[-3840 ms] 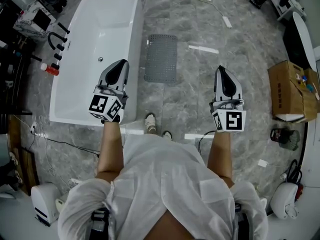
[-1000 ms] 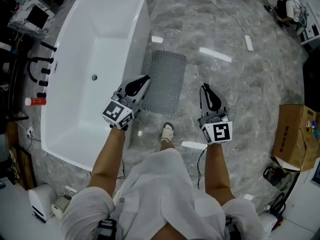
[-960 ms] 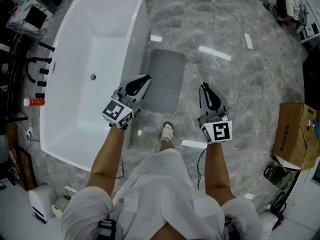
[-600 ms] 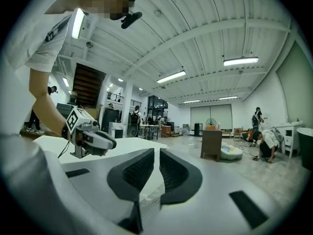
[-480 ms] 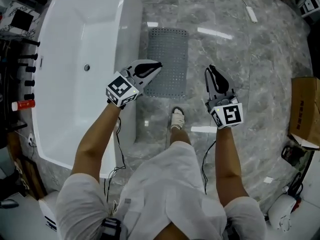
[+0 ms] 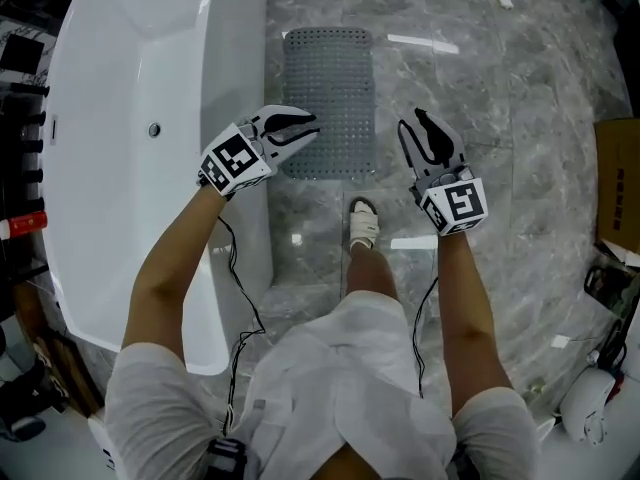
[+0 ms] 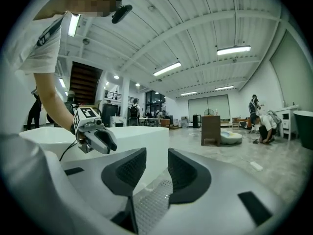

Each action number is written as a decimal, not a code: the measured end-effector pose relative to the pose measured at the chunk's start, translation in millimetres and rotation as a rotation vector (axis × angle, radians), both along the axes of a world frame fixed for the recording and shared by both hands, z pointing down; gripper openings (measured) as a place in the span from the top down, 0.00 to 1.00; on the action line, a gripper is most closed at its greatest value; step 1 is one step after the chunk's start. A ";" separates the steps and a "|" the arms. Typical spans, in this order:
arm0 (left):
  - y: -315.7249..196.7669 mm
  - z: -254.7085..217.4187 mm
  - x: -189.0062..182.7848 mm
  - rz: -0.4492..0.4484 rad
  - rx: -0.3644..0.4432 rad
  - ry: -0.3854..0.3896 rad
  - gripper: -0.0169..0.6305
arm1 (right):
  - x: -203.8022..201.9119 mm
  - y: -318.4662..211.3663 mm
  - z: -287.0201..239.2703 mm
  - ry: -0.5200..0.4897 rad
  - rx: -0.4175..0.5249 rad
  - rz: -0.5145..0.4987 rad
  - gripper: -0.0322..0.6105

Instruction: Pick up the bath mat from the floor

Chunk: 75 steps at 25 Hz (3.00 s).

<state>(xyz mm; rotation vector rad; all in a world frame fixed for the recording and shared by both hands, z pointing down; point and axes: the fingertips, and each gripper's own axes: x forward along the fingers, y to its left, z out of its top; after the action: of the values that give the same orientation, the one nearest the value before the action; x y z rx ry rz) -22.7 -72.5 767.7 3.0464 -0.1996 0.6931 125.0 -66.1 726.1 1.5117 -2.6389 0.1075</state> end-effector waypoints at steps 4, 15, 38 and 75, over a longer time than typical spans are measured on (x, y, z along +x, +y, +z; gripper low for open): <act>20.1 52.3 -0.7 0.098 -0.003 -0.102 0.80 | -0.1 3.4 58.2 0.012 -0.076 -0.012 0.69; -24.3 134.7 -42.5 -0.088 0.018 -0.337 0.75 | -6.4 -5.7 201.6 0.073 -0.285 -0.002 0.58; 9.3 201.4 -71.6 0.149 -0.227 -0.693 0.78 | -64.8 24.3 448.0 0.538 -0.981 -0.423 0.53; 41.7 219.5 -105.8 0.315 -0.353 -0.908 0.71 | -137.1 72.6 662.8 1.200 -0.680 -0.940 0.42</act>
<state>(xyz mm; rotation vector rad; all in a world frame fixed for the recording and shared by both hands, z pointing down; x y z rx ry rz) -128.5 -30.8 987.2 2.2387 0.3713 1.8457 -12.1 6.5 1388.9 -0.0554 -1.7014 0.0006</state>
